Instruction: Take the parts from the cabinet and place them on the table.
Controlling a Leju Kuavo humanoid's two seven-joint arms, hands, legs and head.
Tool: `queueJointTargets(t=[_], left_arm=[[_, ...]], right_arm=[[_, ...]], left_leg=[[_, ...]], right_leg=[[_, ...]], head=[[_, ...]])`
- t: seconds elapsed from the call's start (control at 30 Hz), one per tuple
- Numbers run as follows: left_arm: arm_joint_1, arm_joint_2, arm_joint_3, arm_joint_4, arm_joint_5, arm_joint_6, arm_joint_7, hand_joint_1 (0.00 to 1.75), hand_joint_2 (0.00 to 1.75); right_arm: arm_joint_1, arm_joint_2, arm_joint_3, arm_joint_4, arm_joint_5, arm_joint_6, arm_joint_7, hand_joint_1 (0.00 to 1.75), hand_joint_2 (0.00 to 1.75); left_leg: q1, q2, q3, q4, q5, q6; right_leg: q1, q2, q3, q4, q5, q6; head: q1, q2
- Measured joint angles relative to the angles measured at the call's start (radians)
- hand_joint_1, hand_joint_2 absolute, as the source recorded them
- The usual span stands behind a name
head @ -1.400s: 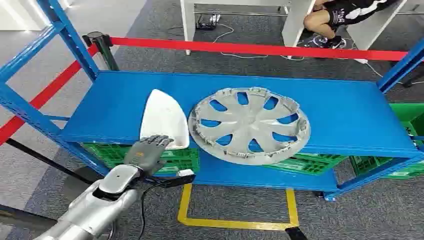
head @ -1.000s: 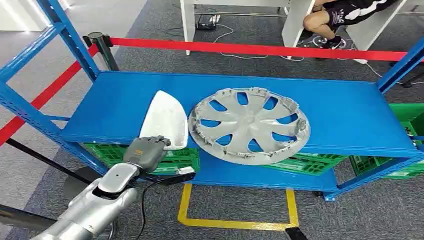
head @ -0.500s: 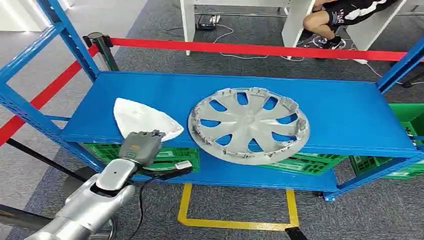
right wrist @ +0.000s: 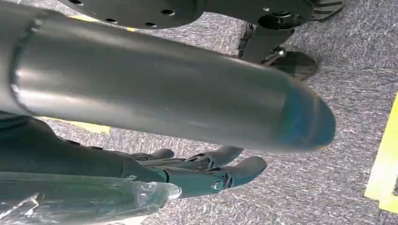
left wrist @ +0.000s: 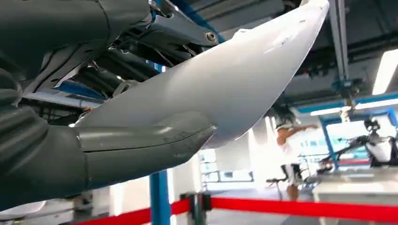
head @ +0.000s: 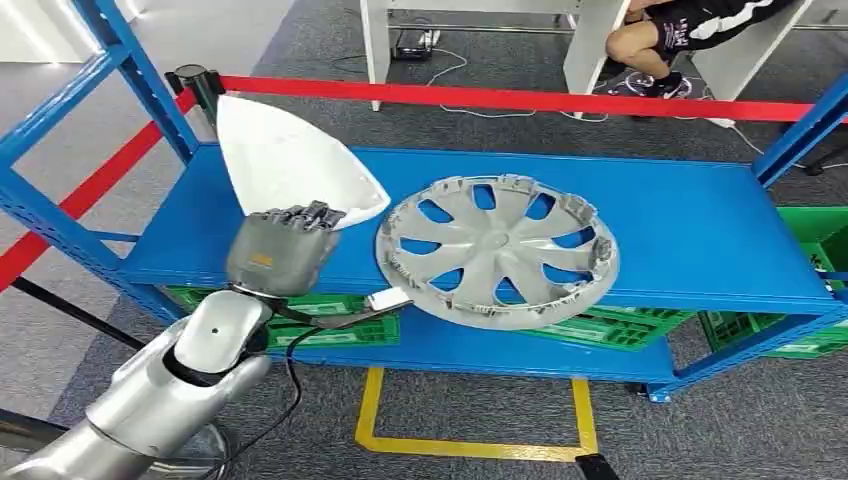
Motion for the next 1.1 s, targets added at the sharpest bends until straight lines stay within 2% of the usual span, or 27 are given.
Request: queueJointTargets(t=[0.2,0.4,0.6,0.87,1.1], left_arm=[[-0.014,0.025,-0.038,-0.086,0.0,0.015,0.009,1.75,1.75],[-0.001,0.023,-0.042,-0.134,0.0,0.005,-0.037,1.75,1.75],[0.042,-0.005,0.008,-0.135,0.003,-0.017,-0.108,1.75,1.75],[0.057,-0.008,0.019,-0.141,0.002,-0.022,-0.106,1.75,1.75],[0.083,0.017,0.019,-0.2,0.002,-0.016,-0.077,1.75,1.75]], right_arm=[[0.0,0.002,-0.006,0.0,0.002,-0.003,0.0,0.0,0.0],[-0.001,0.005,-0.015,0.0,0.009,-0.003,-0.005,0.0,0.0],[0.0,0.006,-0.03,0.0,0.012,-0.006,-0.006,0.0,0.0],[0.0,0.006,-0.031,0.0,0.016,-0.007,-0.006,0.0,0.0],[0.001,0.006,-0.032,0.0,0.024,-0.021,-0.008,0.0,0.0]], left_leg=[[0.0,0.0,0.0,0.0,0.0,0.0],[0.0,0.0,0.0,0.0,0.0,0.0],[0.0,0.0,0.0,0.0,0.0,0.0],[0.0,0.0,0.0,0.0,0.0,0.0],[-0.001,0.0,0.0,0.0,0.0,0.0]], right_leg=[[0.0,0.0,0.0,0.0,0.0,0.0],[0.0,0.0,0.0,0.0,0.0,0.0],[0.0,0.0,0.0,0.0,0.0,0.0],[0.0,0.0,0.0,0.0,0.0,0.0],[0.0,0.0,0.0,0.0,0.0,0.0]], head=[[0.0,0.0],[0.0,0.0],[0.0,0.0],[0.0,0.0],[0.0,0.0]])
